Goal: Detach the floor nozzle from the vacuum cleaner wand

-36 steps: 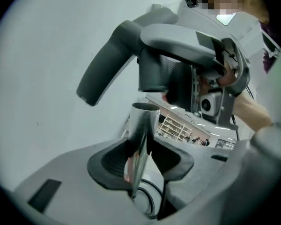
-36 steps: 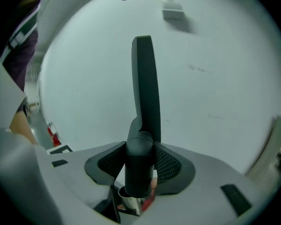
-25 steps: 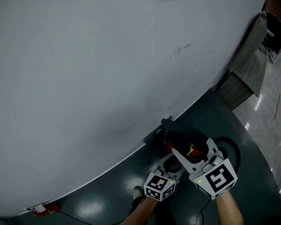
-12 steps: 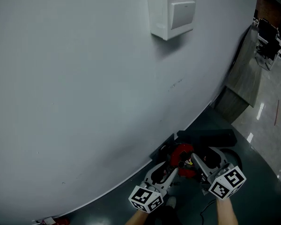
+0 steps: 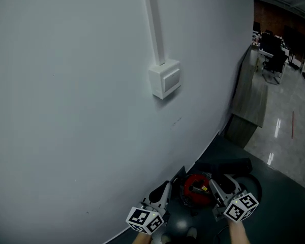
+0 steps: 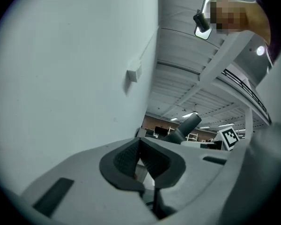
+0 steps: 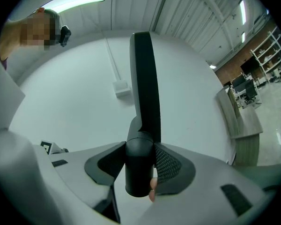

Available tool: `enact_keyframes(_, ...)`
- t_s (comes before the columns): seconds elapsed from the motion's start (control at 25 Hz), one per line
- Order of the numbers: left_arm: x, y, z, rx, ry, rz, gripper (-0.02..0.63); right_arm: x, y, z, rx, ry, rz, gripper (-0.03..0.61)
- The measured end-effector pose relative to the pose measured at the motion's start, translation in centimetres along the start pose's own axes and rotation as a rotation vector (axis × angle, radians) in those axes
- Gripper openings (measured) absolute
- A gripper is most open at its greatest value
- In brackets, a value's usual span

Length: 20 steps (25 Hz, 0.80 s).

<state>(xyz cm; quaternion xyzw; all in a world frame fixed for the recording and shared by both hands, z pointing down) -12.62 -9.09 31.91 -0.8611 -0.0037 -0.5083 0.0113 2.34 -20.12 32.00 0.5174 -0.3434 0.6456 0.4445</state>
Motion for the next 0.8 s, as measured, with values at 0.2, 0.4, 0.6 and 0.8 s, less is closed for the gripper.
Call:
enact_keyframes(0.2,-2.1,-0.3,0.9,0.022,0.044,0.007,0.003,-0.7,-1.8,0.1,0.027,-0.026,0.03,0.194)
enact_keyframes(0.4,-3.1,-0.5,1.9,0.04,0.076,0.002,0.003,-1.2,-2.6,0.0,0.05,-0.022,0.052,0.193)
enact_keyframes(0.6,-3.4,-0.7,2.9,0.046,0.086,0.003,0.003,-1.8,-3.0,-0.5,0.049,-0.019,0.071,0.193)
enact_keyframes(0.8,-3.3,-0.7,2.9,0.05,0.089,0.004,0.003,-1.8,-2.9,-0.6,0.056,-0.019,0.086,0.193)
Point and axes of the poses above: the fingertips, and each gripper's own axes: y forward along the fingers, z to its right, x out of its underside, the point moved 1 cm from there along -y, backward along the fingers, and after that the axes turned 10 degrees about -y, right-handed, at the moved point
